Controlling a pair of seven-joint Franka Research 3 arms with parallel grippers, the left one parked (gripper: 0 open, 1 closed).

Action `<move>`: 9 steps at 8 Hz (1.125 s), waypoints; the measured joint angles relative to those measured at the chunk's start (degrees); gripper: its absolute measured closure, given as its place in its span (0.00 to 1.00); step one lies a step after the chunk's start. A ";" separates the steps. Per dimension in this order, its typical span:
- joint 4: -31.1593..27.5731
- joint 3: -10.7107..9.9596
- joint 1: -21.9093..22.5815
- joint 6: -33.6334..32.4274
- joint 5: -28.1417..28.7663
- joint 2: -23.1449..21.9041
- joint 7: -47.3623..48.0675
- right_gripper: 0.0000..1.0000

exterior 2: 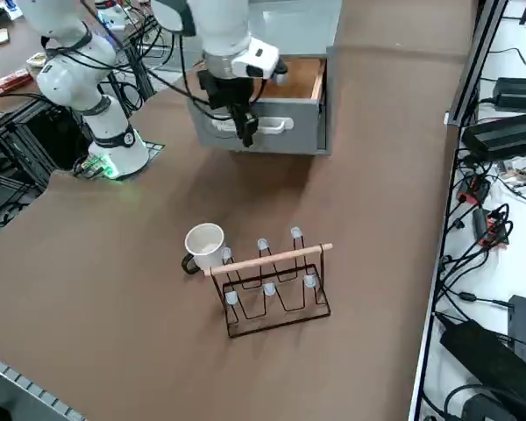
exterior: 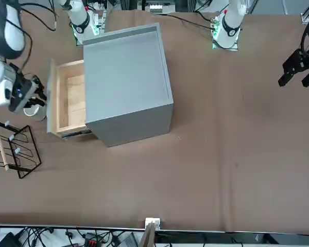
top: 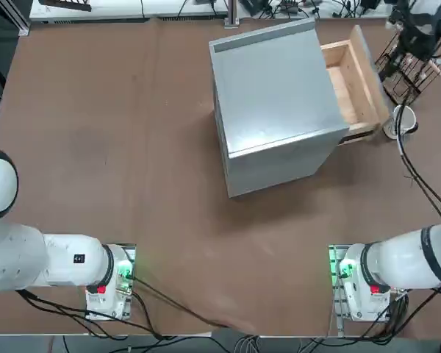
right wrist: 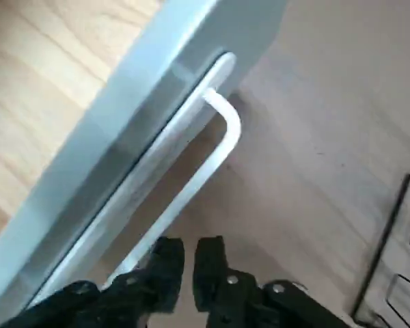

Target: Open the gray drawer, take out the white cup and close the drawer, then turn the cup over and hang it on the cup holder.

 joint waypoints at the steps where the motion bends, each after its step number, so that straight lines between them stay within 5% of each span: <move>1: 0.01 -0.02 0.79 0.09 0.21 0.38 2.09 0.85; 9: 0.02 -0.08 11.49 0.27 9.70 1.99 20.97 0.85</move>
